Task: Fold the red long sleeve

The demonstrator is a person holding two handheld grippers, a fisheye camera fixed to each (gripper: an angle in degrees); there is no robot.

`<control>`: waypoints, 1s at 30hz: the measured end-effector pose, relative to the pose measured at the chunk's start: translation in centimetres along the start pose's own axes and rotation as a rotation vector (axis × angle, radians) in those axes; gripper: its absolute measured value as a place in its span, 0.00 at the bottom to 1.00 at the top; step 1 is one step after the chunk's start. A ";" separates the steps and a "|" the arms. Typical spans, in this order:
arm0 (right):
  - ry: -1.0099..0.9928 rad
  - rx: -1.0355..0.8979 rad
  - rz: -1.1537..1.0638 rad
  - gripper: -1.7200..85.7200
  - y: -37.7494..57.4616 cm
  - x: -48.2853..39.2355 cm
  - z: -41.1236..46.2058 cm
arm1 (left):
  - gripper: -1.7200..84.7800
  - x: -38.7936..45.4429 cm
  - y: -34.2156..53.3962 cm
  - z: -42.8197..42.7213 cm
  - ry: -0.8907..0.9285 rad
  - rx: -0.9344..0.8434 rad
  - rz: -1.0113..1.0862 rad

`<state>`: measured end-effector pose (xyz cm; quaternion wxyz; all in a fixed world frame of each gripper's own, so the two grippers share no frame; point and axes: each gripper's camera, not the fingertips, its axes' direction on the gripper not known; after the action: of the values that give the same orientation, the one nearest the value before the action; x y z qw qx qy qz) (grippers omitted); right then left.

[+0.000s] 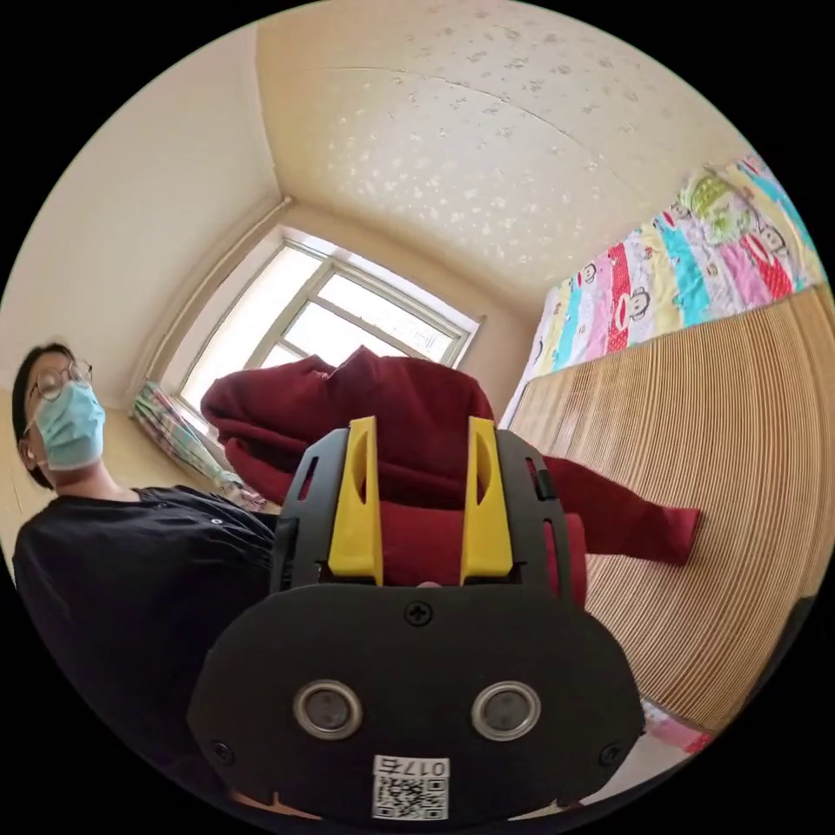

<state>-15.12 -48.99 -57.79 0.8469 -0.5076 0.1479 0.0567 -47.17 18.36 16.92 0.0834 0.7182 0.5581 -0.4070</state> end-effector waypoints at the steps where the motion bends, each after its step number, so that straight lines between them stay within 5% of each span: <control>1: 0.007 0.000 -0.077 0.20 -0.2 -0.8 -1.3 | 0.02 -0.4 0.5 0.8 0.031 0.009 -0.011; 6: 0.059 -0.310 -0.299 0.26 -0.7 -0.7 0.5 | 0.02 -3.8 5.9 7.1 0.307 0.131 -0.133; 11: -0.475 -0.483 -0.054 0.26 1.8 8.1 4.8 | 0.02 -6.4 9.8 10.3 0.546 0.305 -0.228; 13: -0.727 -0.499 -0.047 0.17 3.6 8.6 5.8 | 0.02 -6.6 9.9 10.6 0.552 0.296 -0.249; 17: -0.632 -0.466 -0.141 0.07 3.8 6.0 2.6 | 0.02 -3.4 6.5 8.5 0.326 0.144 -0.169; 22: -0.497 -0.004 -0.312 0.05 1.8 1.1 -12.5 | 0.02 3.4 1.4 1.8 -0.057 0.067 -0.026; 27: -0.438 0.190 -0.572 0.06 2.6 -9.1 -20.8 | 0.01 7.4 -1.5 -2.8 -0.664 -0.014 -0.226; 30: -0.359 0.215 -0.690 0.06 3.1 -15.8 -22.9 | 0.01 6.9 -2.2 -2.1 -0.675 -0.052 -0.202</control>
<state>-35.29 -66.69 -65.63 0.8769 -0.4179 -0.1763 -0.1590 -47.72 25.50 14.36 0.2407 0.4820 0.5775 -0.6134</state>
